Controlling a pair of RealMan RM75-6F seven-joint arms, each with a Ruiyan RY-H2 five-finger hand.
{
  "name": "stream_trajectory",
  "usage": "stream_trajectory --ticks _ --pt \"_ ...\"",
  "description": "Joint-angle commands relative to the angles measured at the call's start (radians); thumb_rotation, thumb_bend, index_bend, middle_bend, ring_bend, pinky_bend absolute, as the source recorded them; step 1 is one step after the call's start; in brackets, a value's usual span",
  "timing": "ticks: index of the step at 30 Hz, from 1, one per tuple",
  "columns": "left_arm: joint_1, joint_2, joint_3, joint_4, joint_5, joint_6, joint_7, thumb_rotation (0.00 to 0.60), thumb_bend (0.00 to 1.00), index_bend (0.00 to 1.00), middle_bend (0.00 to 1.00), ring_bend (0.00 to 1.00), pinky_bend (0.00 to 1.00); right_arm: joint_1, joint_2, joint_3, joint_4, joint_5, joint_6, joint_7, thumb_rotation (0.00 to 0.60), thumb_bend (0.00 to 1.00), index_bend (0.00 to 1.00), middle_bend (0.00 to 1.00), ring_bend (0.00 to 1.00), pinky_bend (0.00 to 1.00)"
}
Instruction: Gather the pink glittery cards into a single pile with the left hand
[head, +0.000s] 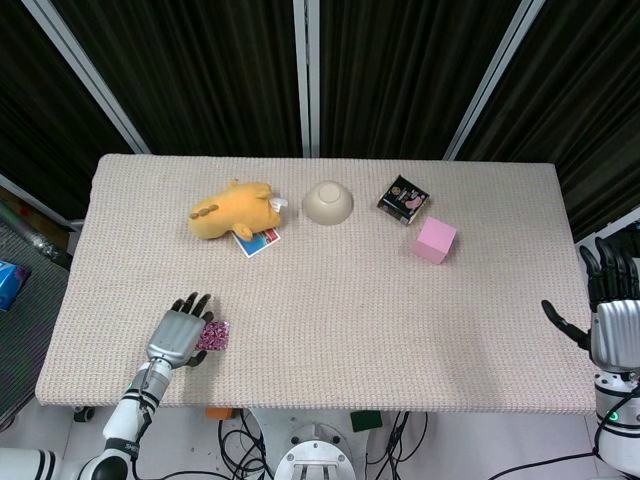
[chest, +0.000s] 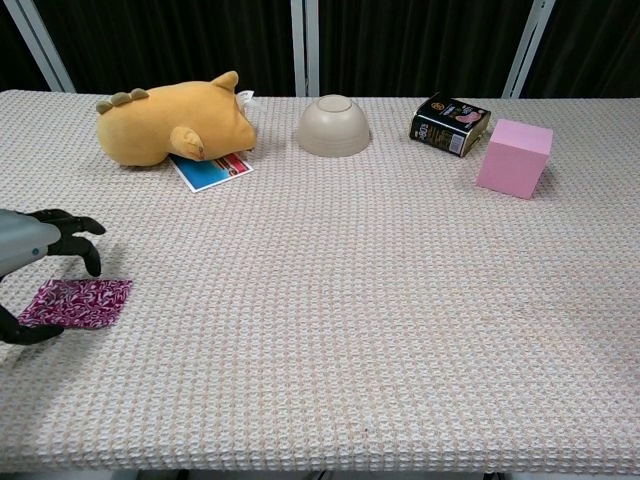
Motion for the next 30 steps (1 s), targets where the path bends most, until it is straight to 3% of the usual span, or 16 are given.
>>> stream_trajectory --ticks 1,5,8,11,13,15,17,20,23,30 --pt "0.004 0.008 -0.001 -0.014 0.016 0.011 -0.010 0.495 0.25 0.25 0.05 0.00 0.16 0.000 0.001 0.001 -0.001 -0.001 0.002 0.000 0.600 0.43 0.00 0.00 0.00 0.00" --pt "0.021 0.045 -0.013 -0.061 0.092 0.055 -0.059 0.496 0.25 0.23 0.05 0.00 0.16 0.000 0.004 0.000 -0.005 -0.005 0.004 0.000 0.600 0.43 0.00 0.00 0.00 0.00" --pt "0.053 0.097 -0.040 -0.066 0.250 0.120 -0.201 0.510 0.25 0.18 0.05 0.00 0.16 -0.002 0.008 -0.004 -0.009 -0.010 0.005 -0.003 0.600 0.43 0.00 0.00 0.00 0.00" --pt "0.096 0.121 -0.066 0.043 0.449 0.225 -0.406 0.529 0.24 0.13 0.05 0.00 0.16 -0.006 0.011 -0.009 -0.010 -0.012 0.005 -0.007 0.600 0.43 0.00 0.00 0.00 0.00" --pt "0.128 0.134 -0.074 0.167 0.554 0.305 -0.532 0.512 0.23 0.11 0.03 0.00 0.16 -0.011 0.015 -0.016 -0.010 -0.011 0.001 -0.012 0.600 0.43 0.00 0.00 0.00 0.00" --pt "0.160 0.158 -0.072 0.248 0.568 0.335 -0.602 0.378 0.21 0.09 0.01 0.00 0.16 -0.018 0.027 -0.024 -0.017 -0.008 -0.006 -0.033 0.600 0.42 0.00 0.00 0.00 0.00" --pt "0.181 0.198 -0.056 0.261 0.544 0.310 -0.645 0.236 0.19 0.08 0.00 0.00 0.15 -0.027 0.041 -0.030 -0.030 -0.001 -0.013 -0.067 0.600 0.39 0.00 0.00 0.00 0.00" --pt "0.209 0.258 -0.036 0.262 0.515 0.268 -0.725 0.118 0.17 0.07 0.00 0.00 0.15 -0.043 0.069 -0.043 -0.071 0.021 -0.037 -0.137 0.600 0.37 0.00 0.00 0.00 0.00" --pt "0.235 0.284 -0.026 0.293 0.520 0.261 -0.780 0.086 0.17 0.07 0.00 0.00 0.15 -0.057 0.094 -0.056 -0.118 0.055 -0.077 -0.185 0.600 0.37 0.00 0.00 0.00 0.00" --pt "0.276 0.304 -0.016 0.346 0.549 0.253 -0.820 0.085 0.19 0.07 0.00 0.00 0.14 -0.065 0.115 -0.069 -0.164 0.119 -0.156 -0.247 0.600 0.37 0.00 0.00 0.00 0.00"
